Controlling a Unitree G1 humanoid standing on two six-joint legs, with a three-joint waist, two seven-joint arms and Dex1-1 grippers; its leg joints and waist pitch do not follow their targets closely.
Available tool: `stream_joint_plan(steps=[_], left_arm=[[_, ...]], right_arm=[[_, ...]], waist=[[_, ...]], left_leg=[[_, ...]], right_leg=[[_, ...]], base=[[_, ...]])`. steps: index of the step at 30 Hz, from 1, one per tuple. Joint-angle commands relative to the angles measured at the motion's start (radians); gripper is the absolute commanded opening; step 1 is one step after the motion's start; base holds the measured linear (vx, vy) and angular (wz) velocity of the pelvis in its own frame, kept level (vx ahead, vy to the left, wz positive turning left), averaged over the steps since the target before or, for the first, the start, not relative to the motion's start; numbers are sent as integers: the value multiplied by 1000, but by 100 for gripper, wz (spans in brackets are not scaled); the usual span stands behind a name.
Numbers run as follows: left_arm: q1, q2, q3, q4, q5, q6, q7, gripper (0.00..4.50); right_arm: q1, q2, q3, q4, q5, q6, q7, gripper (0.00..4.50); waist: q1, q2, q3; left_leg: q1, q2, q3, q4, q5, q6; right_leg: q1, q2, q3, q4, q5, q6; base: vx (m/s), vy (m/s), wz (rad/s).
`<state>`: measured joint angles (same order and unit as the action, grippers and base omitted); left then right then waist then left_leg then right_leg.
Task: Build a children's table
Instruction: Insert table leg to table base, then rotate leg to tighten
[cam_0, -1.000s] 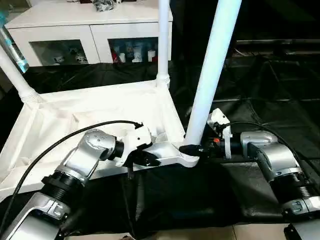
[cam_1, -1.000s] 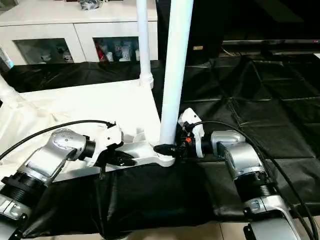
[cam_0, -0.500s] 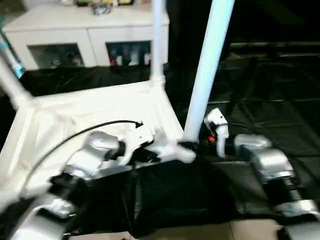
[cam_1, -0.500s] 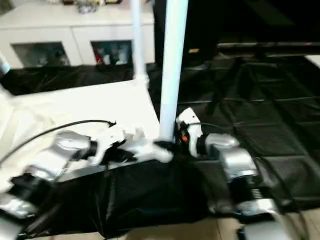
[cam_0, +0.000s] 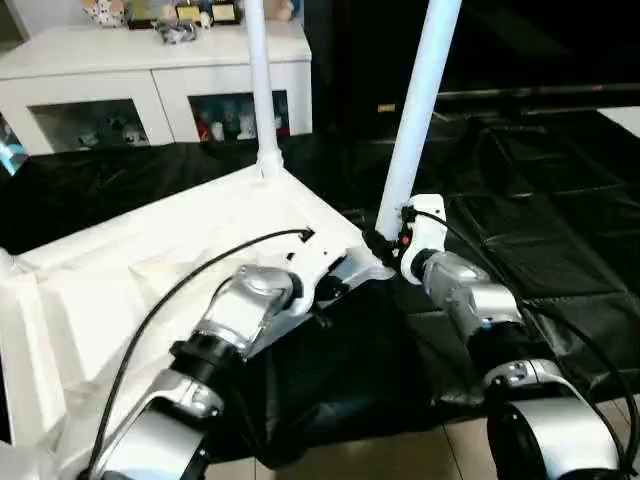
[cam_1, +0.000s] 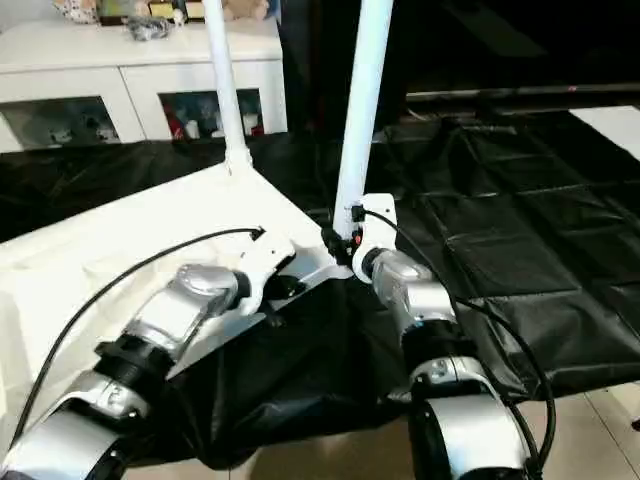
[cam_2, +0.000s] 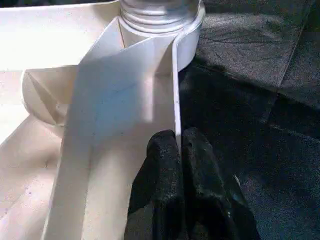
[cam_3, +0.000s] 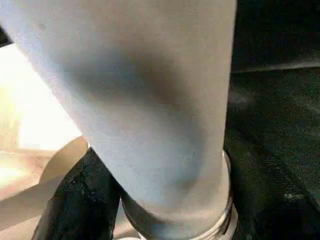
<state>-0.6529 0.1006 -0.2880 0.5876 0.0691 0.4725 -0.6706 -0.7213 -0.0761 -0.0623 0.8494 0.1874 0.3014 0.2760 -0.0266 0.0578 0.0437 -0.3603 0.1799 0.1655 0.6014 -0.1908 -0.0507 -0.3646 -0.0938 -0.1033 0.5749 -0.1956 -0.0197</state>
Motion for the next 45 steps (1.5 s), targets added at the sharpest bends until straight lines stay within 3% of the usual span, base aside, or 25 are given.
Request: stream_joint_plan(steps=[1, 4, 6, 9, 11, 12, 13, 14, 18, 20, 24, 29, 31, 33, 35, 36, 37, 38, 39, 40, 42, 43, 45], left_arm=[[-66, -43, 0, -28, -15, -33, -2, 0], [-68, -43, 3, -22, -14, -30, 6, 0], [-69, -41, 6, -20, -12, -28, 12, 0], [-69, -39, 7, -17, -12, -30, 11, 0], [-69, -37, 6, -16, -13, -36, 7, 0], [-69, -36, 6, -15, -13, -40, 4, 0], [-68, -34, 6, -17, -14, -45, -3, 0], [-66, -31, 5, -19, -14, -49, -9, 0], [-58, -13, -1, -31, -16, -71, -38, 0], [-54, -9, -2, -38, -18, -73, -46, 0], [-47, -4, -3, -48, -21, -74, -55, 0], [-37, 10, -9, -62, -21, -91, -83, 0], [-29, 29, -15, -69, -25, -122, -121, 0], [-23, 40, -16, -74, -27, -130, -140, 0], [-14, 59, -19, -79, -33, -165, -174, 0], [-9, 69, -20, -82, -36, -184, -192, 0], [-1, 87, -21, -87, -40, -212, -219, 0], [10, 108, -24, -95, -48, -257, -260, 0], [20, 122, -24, -105, -57, -272, -291, 0], [30, 140, -24, -116, -67, -291, -327, 0], [35, 151, -24, -119, -69, -304, -344, 0], [37, 166, -23, -117, -72, -318, -366, 0], [41, 188, -23, -117, -82, -334, -409, 0]], right_arm=[[51, 48, 24, 151, -32, 79, -18, 259], [36, 54, 16, 181, -34, 64, -30, 259], [20, 58, 15, 211, -37, 32, -33, 259], [9, 61, 4, 218, -22, 15, -17, 259], [5, 62, 1, 216, -20, 12, -10, 259], [2, 63, 0, 214, -21, 10, -6, 259], [-2, 63, -4, 213, -19, 8, 9, 315], [-5, 63, -4, 211, -19, 4, 15, 329], [-26, 56, -7, 218, -23, -36, 46, 356], [-31, 52, -3, 219, -28, -58, 60, 375], [-28, 43, 9, 202, -38, -92, 87, 405], [3, 19, 26, 102, -35, -161, 180, 444], [41, -12, 54, 11, -43, -171, 235, 444], [64, -34, 70, -38, -52, -176, 268, 444], [102, -68, 88, -115, -47, -166, 325, 444], [124, -88, 97, -159, -43, -159, 357, 444], [162, -125, 108, -234, -30, -143, 412, 444], [201, -167, 115, -311, -13, -127, 468, 444], [226, -196, 117, -359, 0, -118, 506, 444], [257, -235, 118, -420, 13, -111, 554, 444], [276, -261, 123, -456, 17, -110, 586, 444], [297, -300, 130, -497, 24, -109, 631, 444], [325, -346, 140, -552, 37, -98, 689, 444]], waist=[[-15, 1, -39], [-19, 0, -37], [-28, 5, -31], [-41, 15, -30], [-42, 16, -30], [-43, 13, -31], [-44, 17, -29], [-44, 16, -29], [-44, 15, -33], [-44, 15, -31], [-43, 14, -30], [-29, 11, -35], [-16, 8, -48], [-4, 6, -52], [2, -3, -45], [16, -4, -47], [17, -4, -50], [30, -6, -55], [40, -6, -63], [43, 5, -65], [55, 0, -73], [61, 8, -77], [75, 6, -82]], left_leg=[[21, 35, -36, -88, -555, -16], [30, 30, -36, -84, -579, -14], [43, 29, -39, -81, -631, -19], [36, 38, -53, -97, -702, -30], [36, 39, -54, -100, -719, -33], [41, 35, -52, -97, -714, -33], [38, 34, -52, -98, -710, -32], [37, 33, -53, -98, -706, -31], [33, 33, -54, -95, -686, -27], [18, 35, -54, -101, -661, -17], [17, 36, -52, -100, -641, -11], [7, 43, -43, -102, -550, 10], [-8, 48, -37, -102, -420, 37], [-15, 51, -26, -100, -316, 70], [-12, 45, -17, -96, -338, 89], [-2, 45, -11, -91, -350, 85], [-2, 45, -10, -89, -335, 83], [-11, 49, -11, -89, -269, 96], [-15, 53, -7, -85, -190, 121], [-18, 51, -8, -81, -149, 134], [-26, 47, -3, -62, -31, 197], [-20, 48, -2, -58, -14, 204], [-18, 48, 1, -47, 51, 249]], right_leg=[[2, -61, 23, -108, -576, -82], [-7, -61, 19, -116, -617, -68], [-17, -58, 4, -129, -652, -48], [0, -57, -11, -123, -591, -40], [-1, -59, -9, -122, -576, -44], [-4, -64, -8, -126, -580, -50], [-4, -65, -6, -128, -588, -50], [-4, -67, -7, -129, -593, -48], [-7, -73, -1, -127, -593, -54], [0, -73, 2, -122, -577, -64], [-2, -75, 6, -123, -583, -72], [4, -79, 22, -115, -505, -113], [16, -79, 32, -98, -363, -157], [20, -75, 35, -84, -246, -192], [12, -72, 36, -94, -340, -182], [3, -74, 41, -100, -416, -161], [0, -75, 45, -98, -417, -161], [10, -71, 50, -90, -356, -152], [13, -68, 53, -71, -236, -174], [15, -66, 52, -62, -177, -189], [14, -59, 52, -32, 29, -247], [11, -60, 53, -26, 62, -258], [11, -57, 51, -15, 149, -281]], base=[[0, 0, 0], [0, 0, 0], [0, 0, 0], [0, 0, 0], [0, 0, 0], [0, 0, 0], [0, 0, 0], [0, 0, 0], [0, 0, 0], [0, 0, 0], [0, 0, 0], [0, 0, 0], [0, 0, 0], [0, 0, 0], [0, 0, 0], [0, 0, 0], [0, 0, 0], [59, -27, 5], [68, -19, 0], [68, -19, 0], [56, -7, -1], [50, -3, 0], [0, 0, 0]])
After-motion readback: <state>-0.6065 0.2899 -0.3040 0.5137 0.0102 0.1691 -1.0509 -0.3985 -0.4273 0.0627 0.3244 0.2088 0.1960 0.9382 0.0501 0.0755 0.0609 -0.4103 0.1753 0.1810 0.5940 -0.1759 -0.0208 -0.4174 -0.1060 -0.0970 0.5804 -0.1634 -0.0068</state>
